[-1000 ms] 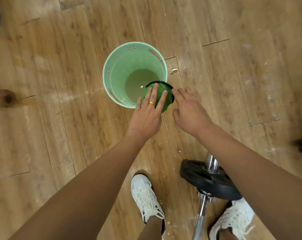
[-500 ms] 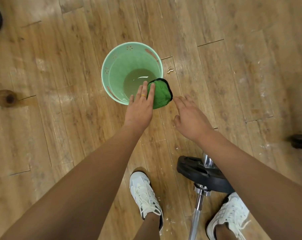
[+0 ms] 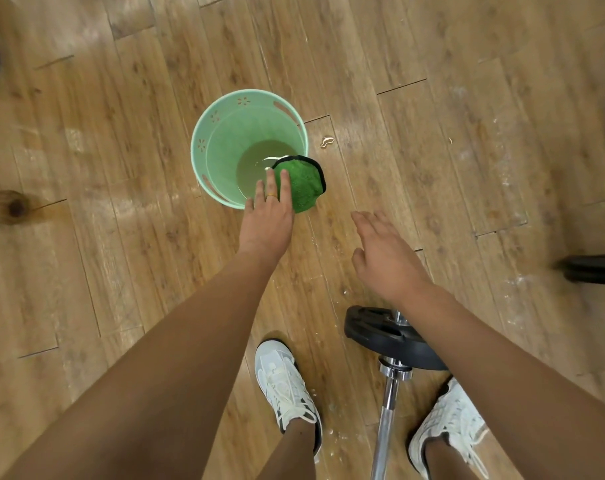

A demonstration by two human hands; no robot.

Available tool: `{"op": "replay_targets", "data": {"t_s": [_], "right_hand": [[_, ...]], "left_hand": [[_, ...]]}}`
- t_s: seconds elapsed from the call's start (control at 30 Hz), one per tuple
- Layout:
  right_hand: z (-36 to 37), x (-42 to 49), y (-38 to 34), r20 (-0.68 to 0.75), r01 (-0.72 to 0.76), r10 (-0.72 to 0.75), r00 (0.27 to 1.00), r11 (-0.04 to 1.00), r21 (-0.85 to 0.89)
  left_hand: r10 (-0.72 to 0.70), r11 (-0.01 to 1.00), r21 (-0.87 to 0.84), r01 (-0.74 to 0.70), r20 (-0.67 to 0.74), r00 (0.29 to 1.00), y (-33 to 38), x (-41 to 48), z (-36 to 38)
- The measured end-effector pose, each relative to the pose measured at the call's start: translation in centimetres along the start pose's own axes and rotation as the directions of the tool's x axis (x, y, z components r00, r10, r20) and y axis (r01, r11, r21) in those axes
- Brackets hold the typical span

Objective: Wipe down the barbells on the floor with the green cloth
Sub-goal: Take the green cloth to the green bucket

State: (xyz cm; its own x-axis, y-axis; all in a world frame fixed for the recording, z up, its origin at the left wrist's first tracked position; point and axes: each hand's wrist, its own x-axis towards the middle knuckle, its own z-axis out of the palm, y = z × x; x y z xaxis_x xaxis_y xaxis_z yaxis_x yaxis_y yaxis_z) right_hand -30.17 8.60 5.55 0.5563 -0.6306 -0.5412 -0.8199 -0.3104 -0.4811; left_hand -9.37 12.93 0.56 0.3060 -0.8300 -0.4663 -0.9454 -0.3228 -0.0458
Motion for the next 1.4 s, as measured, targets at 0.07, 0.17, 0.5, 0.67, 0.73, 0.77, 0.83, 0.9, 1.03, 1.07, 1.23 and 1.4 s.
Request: {"op": "replay_targets", "data": {"t_s": [0.07, 0.17, 0.5, 0.67, 0.73, 0.77, 0.83, 0.9, 1.03, 1.07, 1.23, 1.4], "right_hand": [[0.1, -0.2, 0.1, -0.006, -0.003, 0.003, 1.000, 1.000, 0.000], [0.1, -0.4, 0.0, -0.006, -0.007, 0.007, 1.000, 1.000, 0.005], [0.6, -0.5, 0.8, 0.007, 0.012, -0.012, 1.000, 1.000, 0.006], [0.9, 1.8, -0.2, -0.003, 0.040, -0.040, 0.999, 0.999, 0.010], [0.8, 2.9, -0.9, -0.016, 0.051, -0.051, 0.999, 0.999, 0.019], [0.8, 3.4, -1.2, -0.023, 0.054, -0.054, 0.998, 0.998, 0.025], [0.7, 4.3, -1.8, -0.036, 0.063, -0.062, 0.997, 0.997, 0.033], [0.7, 4.8, -2.1, -0.037, 0.068, -0.066, 0.997, 0.997, 0.031], [0.6, 5.1, -2.1, -0.020, 0.052, -0.052, 0.998, 0.998, 0.021], [0.6, 5.1, -2.1, -0.017, 0.049, -0.048, 0.999, 0.999, 0.020], [0.4, 4.9, -2.2, -0.008, 0.037, -0.037, 0.999, 0.999, 0.014], [0.1, 5.0, -2.3, -0.003, 0.024, -0.024, 1.000, 1.000, 0.013]], "left_hand": [[-0.008, 1.000, 0.009, 0.008, 0.001, 1.000, 0.2, -0.2, 0.0], [-0.011, 1.000, 0.013, 0.011, 0.017, 1.000, 0.4, -0.6, -0.1], [-0.008, 0.988, -0.153, 0.004, -0.023, 1.000, 1.0, 0.3, -0.8], [0.010, 0.976, -0.218, -0.025, -0.073, 0.997, 0.2, 0.4, -0.6], [0.062, 0.983, -0.164, -0.080, -0.114, 0.992, -0.7, 0.8, -0.5], [0.096, 0.986, -0.126, -0.111, -0.118, 0.988, -1.2, 1.0, -0.5], [0.151, 0.985, -0.070, -0.158, -0.099, 0.984, -2.2, 1.8, -0.5], [0.163, 0.982, -0.083, -0.168, -0.056, 0.985, -2.7, 2.4, -0.5], [0.146, 0.980, -0.133, -0.147, -0.020, 0.989, -2.8, 2.5, -0.6], [0.141, 0.978, -0.151, -0.143, -0.029, 0.990, -2.7, 2.4, -0.7], [0.152, 0.965, -0.203, -0.167, -0.090, 0.984, -1.8, 1.7, -0.8], [0.122, 0.967, -0.217, -0.133, -0.066, 0.990, -1.2, 1.7, -0.6]]}}
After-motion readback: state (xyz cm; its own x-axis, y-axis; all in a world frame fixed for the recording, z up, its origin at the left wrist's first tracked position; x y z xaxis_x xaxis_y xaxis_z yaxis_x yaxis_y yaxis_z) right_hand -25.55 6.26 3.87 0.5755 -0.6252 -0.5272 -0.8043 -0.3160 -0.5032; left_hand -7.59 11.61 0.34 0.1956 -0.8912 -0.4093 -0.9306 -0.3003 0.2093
